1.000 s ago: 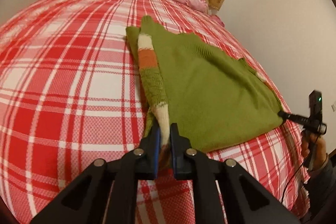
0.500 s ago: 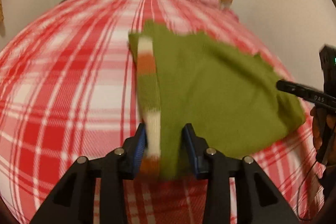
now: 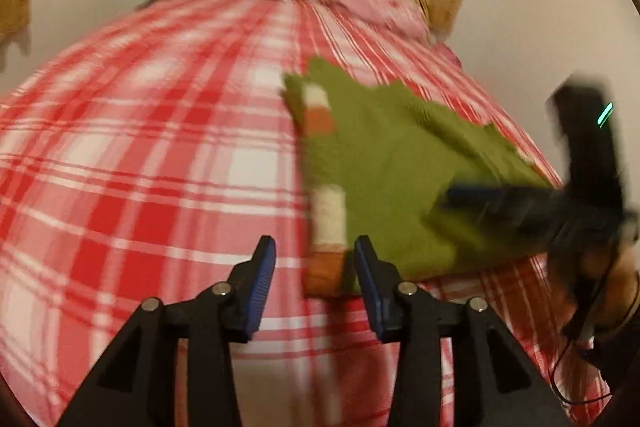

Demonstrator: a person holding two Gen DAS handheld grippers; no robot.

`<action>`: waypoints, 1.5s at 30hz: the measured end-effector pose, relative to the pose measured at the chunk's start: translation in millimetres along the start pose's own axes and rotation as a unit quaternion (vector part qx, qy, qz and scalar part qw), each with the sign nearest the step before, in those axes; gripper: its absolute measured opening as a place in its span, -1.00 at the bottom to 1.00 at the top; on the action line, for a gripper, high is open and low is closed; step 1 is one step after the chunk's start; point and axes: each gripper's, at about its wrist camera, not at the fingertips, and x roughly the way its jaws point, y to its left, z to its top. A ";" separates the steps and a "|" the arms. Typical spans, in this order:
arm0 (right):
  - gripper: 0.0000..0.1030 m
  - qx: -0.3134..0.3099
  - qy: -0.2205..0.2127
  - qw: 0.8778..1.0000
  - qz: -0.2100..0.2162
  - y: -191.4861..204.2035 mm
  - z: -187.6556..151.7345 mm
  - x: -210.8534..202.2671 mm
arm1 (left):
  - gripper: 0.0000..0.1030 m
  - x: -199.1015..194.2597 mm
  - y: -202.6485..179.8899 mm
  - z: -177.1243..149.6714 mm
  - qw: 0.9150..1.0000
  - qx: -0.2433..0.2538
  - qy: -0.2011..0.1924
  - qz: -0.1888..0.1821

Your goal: Fold small clothes

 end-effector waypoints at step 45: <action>0.14 -0.267 0.000 0.950 -0.160 117.2 -68.7 11.1 | 0.50 35.2 46.6 53.0 0.996 0.031 0.012 0.077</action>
